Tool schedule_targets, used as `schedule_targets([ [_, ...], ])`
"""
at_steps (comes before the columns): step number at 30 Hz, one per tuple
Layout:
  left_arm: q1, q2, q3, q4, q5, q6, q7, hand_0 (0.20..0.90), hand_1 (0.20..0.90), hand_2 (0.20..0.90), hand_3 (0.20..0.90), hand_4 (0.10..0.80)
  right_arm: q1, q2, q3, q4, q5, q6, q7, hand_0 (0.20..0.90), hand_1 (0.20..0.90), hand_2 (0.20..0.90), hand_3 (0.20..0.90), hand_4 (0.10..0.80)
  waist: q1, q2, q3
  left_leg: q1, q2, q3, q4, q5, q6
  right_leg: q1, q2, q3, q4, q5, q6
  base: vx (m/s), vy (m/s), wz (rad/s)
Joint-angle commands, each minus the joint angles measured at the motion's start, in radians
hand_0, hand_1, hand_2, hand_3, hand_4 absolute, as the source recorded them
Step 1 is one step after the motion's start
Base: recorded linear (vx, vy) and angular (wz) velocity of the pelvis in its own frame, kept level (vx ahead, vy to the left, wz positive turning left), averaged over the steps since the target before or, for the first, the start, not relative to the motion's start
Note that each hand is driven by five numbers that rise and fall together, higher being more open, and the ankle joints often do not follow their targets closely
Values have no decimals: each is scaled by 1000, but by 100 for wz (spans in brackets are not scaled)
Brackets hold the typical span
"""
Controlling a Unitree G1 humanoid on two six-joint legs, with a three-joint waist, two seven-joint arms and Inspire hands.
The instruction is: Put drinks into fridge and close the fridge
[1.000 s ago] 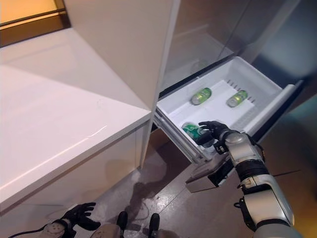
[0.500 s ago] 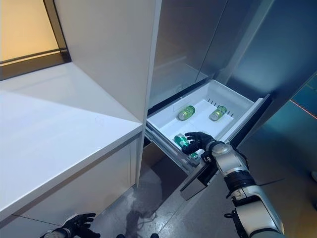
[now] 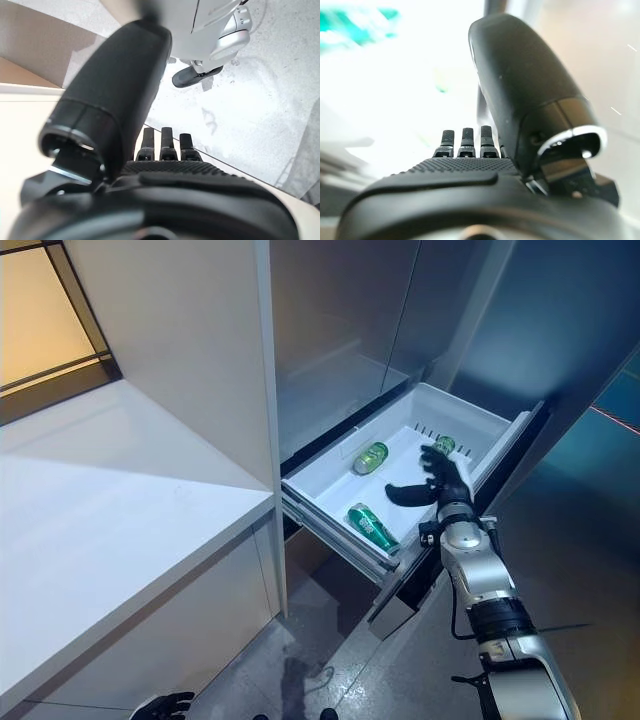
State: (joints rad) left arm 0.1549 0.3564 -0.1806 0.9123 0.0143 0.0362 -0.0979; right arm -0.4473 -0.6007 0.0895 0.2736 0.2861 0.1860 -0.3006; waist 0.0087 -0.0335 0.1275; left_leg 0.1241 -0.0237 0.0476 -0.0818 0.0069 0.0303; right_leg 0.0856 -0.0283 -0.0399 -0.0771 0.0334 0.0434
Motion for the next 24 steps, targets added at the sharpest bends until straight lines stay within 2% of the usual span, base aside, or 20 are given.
schedule_targets([
  [1,-20,0,-16,45,-5,-91,11,900,900,900,900,800,-51,-46,-119,-139,-65,-256,-160,900,900,900,900,800,1,7,-67,-17,-18,17,83,-120,10,-46,44,13,135,-111,26,-20,86,-3],
  [7,-41,-16,-20,46,-30,-110,15,900,900,900,900,800,-26,-57,-207,-173,-47,-393,-258,900,900,900,900,800,-14,20,-68,-12,-16,20,82,-128,11,-39,37,14,135,-123,20,-62,59,-10],
  [16,-49,-19,-2,94,-18,-119,38,900,900,900,900,800,15,-138,-351,-112,47,-454,-377,900,900,900,900,800,-30,17,-69,-13,-26,24,94,-139,14,-38,27,6,129,-120,20,-48,22,-2],
  [20,-45,-22,8,118,-9,-133,44,900,900,900,900,800,96,-122,-424,-93,105,-483,-465,900,900,900,900,800,-45,21,-63,-18,-30,34,116,-154,22,-52,20,18,147,-123,24,-56,28,-1],
  [24,-45,-26,5,120,-8,-142,47,900,900,900,900,800,187,-66,-478,-59,252,-507,-432,900,900,900,900,800,-57,26,-53,-27,-31,42,142,-168,32,-74,7,23,191,-134,28,-52,20,-6],
])
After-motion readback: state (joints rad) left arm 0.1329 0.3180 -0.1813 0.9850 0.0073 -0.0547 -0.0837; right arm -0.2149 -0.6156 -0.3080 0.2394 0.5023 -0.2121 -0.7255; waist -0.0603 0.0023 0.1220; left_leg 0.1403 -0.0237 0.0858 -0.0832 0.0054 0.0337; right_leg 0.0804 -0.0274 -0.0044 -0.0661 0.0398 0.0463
